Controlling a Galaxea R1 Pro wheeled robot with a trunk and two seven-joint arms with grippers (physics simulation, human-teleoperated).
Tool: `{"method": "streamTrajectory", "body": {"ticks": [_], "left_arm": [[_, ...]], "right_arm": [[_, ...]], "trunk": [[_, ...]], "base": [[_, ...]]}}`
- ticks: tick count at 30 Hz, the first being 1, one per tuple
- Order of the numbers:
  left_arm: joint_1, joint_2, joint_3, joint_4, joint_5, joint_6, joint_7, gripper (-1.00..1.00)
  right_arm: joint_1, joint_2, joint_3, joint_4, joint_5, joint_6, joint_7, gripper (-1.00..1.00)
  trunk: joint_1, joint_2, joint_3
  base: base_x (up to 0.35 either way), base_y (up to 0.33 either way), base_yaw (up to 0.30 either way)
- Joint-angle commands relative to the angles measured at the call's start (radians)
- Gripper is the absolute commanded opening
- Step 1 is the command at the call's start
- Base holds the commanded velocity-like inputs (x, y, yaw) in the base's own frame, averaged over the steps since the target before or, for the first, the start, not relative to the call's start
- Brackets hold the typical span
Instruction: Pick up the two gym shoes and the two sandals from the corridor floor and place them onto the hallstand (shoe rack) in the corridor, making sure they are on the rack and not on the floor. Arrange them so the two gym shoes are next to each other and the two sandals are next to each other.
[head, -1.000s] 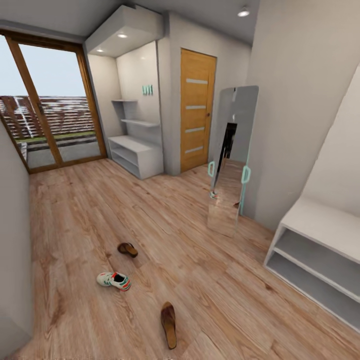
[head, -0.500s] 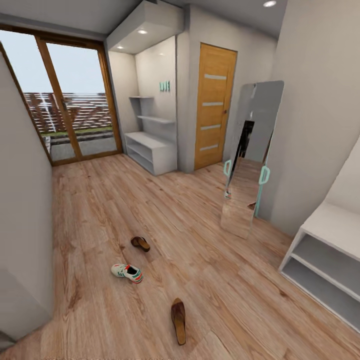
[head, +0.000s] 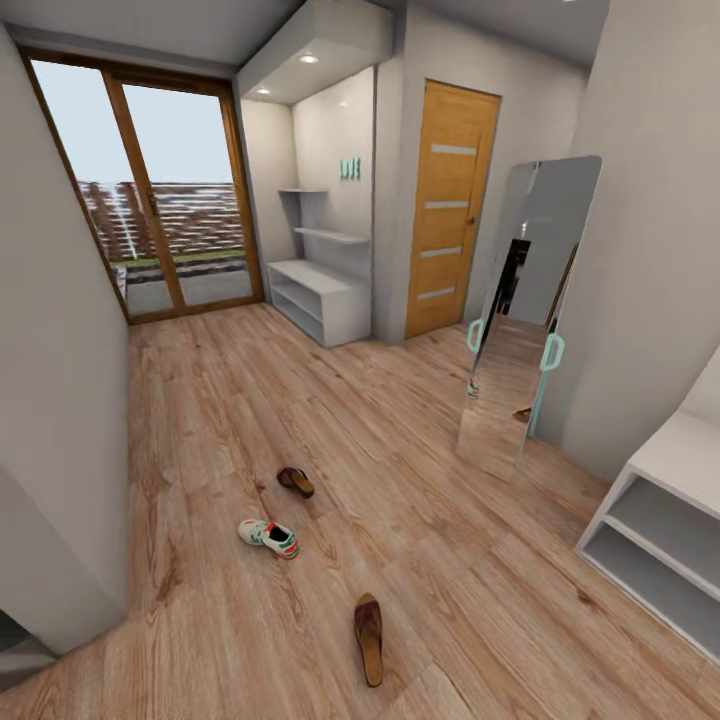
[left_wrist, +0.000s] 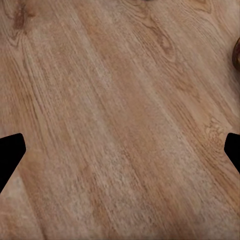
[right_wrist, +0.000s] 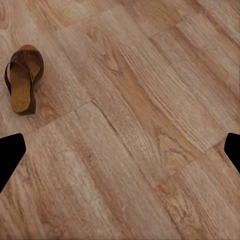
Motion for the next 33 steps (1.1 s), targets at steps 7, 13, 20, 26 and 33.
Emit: {"method": "streamTrajectory", "body": {"ticks": [7, 13, 20, 26, 33], "left_arm": [[-0.001, 0.0, 0.0, 0.001, 0.003, -0.003, 0.001, 1.0], [-0.001, -0.001, 0.002, -0.002, 0.002, -0.004, -0.001, 1.0], [-0.041, 0.002, -0.001, -0.028, 0.002, 0.004, 0.003, 1.0], [-0.196, 0.0, -0.003, -0.039, 0.0, 0.021, -0.001, 1.0], [-0.312, -0.002, -0.006, -0.038, -0.003, 0.072, -0.003, 1.0]], "right_arm": [[-0.001, -0.001, 0.001, 0.001, 0.002, -0.002, 0.003, 1.0], [-0.001, -0.001, 0.001, 0.0, 0.001, -0.003, 0.005, 1.0], [-0.006, -0.003, -0.002, -0.039, -0.001, -0.002, -0.001, 1.0], [-0.101, -0.003, -0.002, -0.145, 0.0, 0.025, -0.001, 1.0], [-0.284, -0.001, -0.002, -0.16, -0.002, 0.208, -0.003, 1.0]], "trunk": [[0.0, 0.0, -0.001], [0.0, 0.0, -0.001], [0.0, 0.0, -0.001], [0.0, 0.0, -0.001], [0.0, 0.0, -0.001]], "base": [[0.0, 0.0, 0.005], [0.0, 0.0, 0.0], [0.0, 0.0, 0.0], [0.0, 0.0, 0.0], [0.0, 0.0, 0.0]]}}
